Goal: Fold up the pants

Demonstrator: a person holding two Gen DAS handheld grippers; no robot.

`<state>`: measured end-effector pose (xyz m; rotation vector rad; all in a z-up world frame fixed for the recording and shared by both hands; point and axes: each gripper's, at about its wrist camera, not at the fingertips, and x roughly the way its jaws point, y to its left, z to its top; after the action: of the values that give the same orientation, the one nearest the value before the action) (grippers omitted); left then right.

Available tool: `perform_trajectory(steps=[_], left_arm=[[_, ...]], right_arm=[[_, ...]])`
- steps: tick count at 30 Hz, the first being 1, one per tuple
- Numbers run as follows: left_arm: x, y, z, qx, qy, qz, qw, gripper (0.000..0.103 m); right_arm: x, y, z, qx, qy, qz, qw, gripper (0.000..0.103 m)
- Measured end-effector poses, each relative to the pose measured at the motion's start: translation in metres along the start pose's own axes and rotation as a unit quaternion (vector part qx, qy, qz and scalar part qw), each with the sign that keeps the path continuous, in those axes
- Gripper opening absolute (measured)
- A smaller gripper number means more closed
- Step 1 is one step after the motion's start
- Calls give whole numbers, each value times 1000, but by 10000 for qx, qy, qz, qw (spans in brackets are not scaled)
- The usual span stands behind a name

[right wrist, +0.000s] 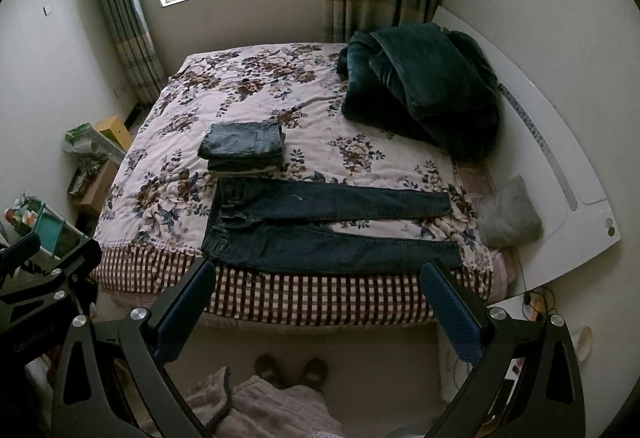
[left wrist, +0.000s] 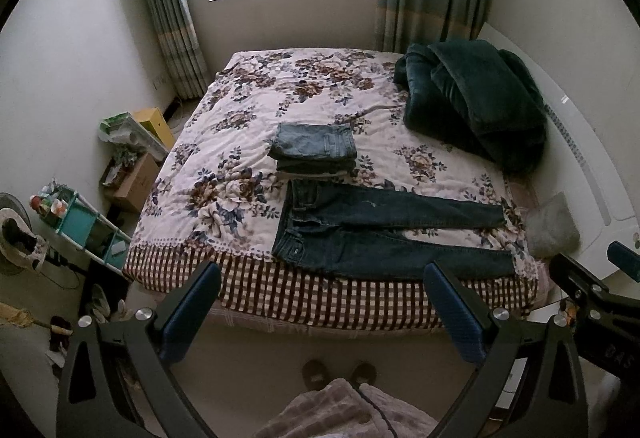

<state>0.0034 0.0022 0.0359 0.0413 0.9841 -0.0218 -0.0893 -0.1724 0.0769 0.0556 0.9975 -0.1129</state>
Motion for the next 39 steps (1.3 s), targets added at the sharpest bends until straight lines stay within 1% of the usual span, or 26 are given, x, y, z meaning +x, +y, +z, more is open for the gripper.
perform_trajectory(steps=[10,15,17,18,19,24,25,27,31,39], left_arm=[[-2,2,1,-14,-1,-47,10000,103],[-8,0,13,-24,27,-58,10000,103],[-8,2,10,-28,11,-60,10000,103],[-9,0,14,-31,8,-56,10000,103],[-8,2,9,-29,3,-54,10000,103],[-9,2,12,-41,6,-63,10000,103],[-8,3,7,-24,-2,-63,10000,103],[-10,3,10,-33,-1,-65,10000,103],[-9,6,4,-21,-16,-72,10000,103],[-11,8,9,-20,-33,-60,10000,103]], right_arm=[[-1,2,2,-18,0,-7,10000,103],[-2,3,1,-22,1,0,10000,103],[-4,2,1,-25,-1,5,10000,103],[-3,3,0,-11,-8,-7,10000,103],[-2,3,0,-7,-5,-7,10000,103],[-4,5,0,-9,-6,6,10000,103],[-5,5,0,-14,-7,10,10000,103],[-5,5,0,-15,-7,7,10000,103],[-5,6,0,-5,-16,13,10000,103],[-7,6,2,-12,-29,48,10000,103]])
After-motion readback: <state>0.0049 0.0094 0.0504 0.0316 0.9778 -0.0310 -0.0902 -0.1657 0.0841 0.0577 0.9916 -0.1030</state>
